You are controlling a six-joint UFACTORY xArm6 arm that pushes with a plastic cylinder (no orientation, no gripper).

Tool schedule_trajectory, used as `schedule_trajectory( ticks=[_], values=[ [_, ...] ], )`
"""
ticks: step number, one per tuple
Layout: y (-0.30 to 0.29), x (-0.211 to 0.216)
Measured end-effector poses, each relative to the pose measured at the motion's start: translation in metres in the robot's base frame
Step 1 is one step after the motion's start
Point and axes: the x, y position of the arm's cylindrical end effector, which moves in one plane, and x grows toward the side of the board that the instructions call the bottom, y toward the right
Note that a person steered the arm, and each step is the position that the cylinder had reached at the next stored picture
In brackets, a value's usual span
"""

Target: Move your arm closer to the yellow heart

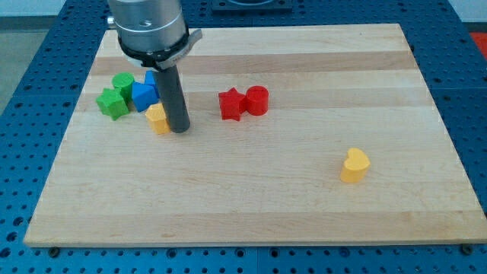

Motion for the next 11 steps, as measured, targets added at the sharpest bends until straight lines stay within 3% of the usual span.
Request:
schedule_trajectory(
  ticks=[2,4,8,11],
  values=[
    [-0.036,-0.006],
    [-0.019,0.011],
    [0.108,0.117],
    [0.245,0.123]
  ],
)
